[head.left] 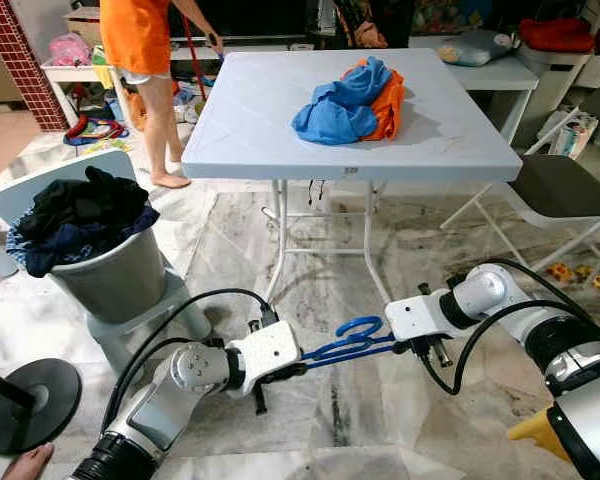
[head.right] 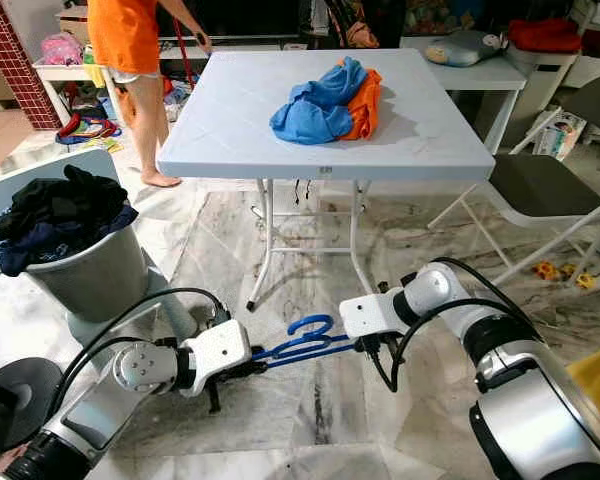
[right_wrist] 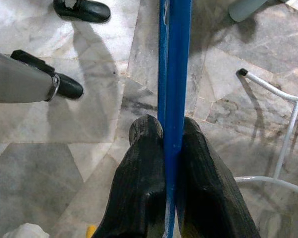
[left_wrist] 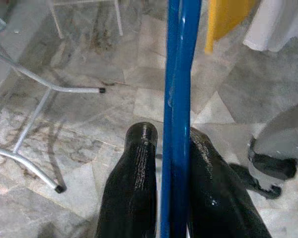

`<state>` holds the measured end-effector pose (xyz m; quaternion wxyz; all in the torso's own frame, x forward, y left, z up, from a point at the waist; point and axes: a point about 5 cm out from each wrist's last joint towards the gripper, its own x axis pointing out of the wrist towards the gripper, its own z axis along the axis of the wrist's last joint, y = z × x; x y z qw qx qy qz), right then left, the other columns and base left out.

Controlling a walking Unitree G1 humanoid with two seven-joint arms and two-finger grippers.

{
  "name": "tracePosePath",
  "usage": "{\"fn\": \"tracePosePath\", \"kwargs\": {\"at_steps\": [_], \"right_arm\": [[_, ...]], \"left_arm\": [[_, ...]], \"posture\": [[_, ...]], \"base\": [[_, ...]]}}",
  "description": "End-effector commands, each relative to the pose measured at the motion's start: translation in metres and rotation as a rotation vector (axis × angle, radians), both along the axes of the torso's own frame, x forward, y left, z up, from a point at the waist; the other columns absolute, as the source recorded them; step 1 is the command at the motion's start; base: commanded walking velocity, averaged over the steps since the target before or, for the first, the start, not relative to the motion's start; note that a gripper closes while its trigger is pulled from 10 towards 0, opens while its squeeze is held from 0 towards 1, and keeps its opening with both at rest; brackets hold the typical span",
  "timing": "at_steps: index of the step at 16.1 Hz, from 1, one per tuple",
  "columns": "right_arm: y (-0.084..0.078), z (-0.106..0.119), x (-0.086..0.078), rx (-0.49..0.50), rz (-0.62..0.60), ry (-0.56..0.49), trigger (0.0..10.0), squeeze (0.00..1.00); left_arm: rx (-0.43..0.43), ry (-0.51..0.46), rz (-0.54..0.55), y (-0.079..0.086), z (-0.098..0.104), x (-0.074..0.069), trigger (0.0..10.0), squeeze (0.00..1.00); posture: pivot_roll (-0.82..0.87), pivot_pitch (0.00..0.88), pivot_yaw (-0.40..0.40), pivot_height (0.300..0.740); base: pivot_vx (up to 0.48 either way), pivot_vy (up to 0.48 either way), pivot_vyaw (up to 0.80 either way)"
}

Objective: Hang hanger

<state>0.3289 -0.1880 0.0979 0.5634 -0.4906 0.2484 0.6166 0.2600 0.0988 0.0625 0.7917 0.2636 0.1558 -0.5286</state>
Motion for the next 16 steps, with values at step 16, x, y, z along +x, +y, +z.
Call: {"fn": "tracePosePath", "kwargs": {"at_steps": [16], "right_arm": [[-0.016, -0.013, 0.011, -0.031, -0.247, -0.226, 0.0, 0.0]], "left_arm": [[-0.257, -0.272, 0.116, 0.005, 0.048, -0.011, 10.0, 1.0]], "posture": [[-0.05, 0.0, -0.001, 0.74]], "base": [[0.0, 0.0, 0.0]]}}
